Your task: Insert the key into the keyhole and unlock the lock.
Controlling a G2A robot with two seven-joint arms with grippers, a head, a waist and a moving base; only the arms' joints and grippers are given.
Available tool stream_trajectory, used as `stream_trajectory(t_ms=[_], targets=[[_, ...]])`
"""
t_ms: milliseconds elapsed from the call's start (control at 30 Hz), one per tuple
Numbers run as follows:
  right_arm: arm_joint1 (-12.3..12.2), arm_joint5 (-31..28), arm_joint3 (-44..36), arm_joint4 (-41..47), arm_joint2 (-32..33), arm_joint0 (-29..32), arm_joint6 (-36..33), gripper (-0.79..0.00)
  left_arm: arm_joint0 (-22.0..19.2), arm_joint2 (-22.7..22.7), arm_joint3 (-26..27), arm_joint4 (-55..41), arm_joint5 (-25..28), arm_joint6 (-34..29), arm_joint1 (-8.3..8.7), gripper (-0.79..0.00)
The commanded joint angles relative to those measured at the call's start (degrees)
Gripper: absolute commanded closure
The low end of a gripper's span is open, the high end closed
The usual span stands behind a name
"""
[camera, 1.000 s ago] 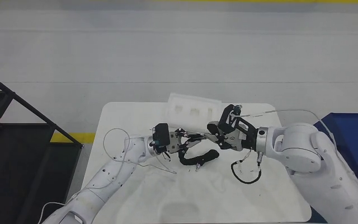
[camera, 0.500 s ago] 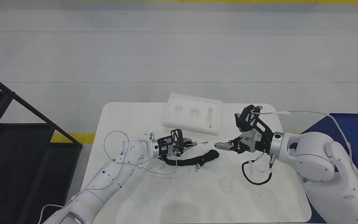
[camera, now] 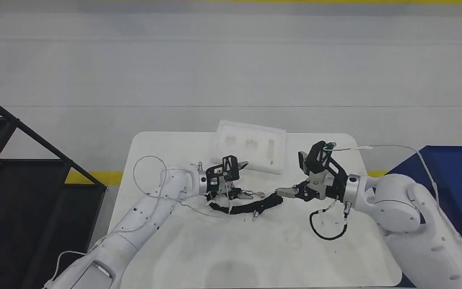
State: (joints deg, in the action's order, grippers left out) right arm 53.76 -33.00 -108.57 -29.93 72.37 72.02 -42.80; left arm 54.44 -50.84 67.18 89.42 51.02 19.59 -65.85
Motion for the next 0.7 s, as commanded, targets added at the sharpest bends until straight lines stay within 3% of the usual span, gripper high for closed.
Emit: stream_trajectory(t_ms=[0,67,300,667], targets=[[0.3,-2.1,2.9,-0.9,-1.3,-1.5,2.5,-0.785,-1.7,-1.4,0.5,-0.4,3.5,-1.0,0.43,-0.785],[0.7,-4.3,6.2,-1.5,-2.6,-3.6,4.9,-0.785,-3.5,-3.0,0.5,-1.8,7.0,-3.0,0.93,-0.785],[1.9,-12.7,16.3,-5.9,-6.3,-14.2,9.7,-0.785,-11.4,-1.5,0.9,-15.9,7.0,-15.9,3.59,-0.785],[3.4,-17.6,26.4,-2.8,-10.6,-31.6,5.3,-0.785,-25.3,5.0,2.4,-44.6,7.0,-36.6,8.24,-0.785]])
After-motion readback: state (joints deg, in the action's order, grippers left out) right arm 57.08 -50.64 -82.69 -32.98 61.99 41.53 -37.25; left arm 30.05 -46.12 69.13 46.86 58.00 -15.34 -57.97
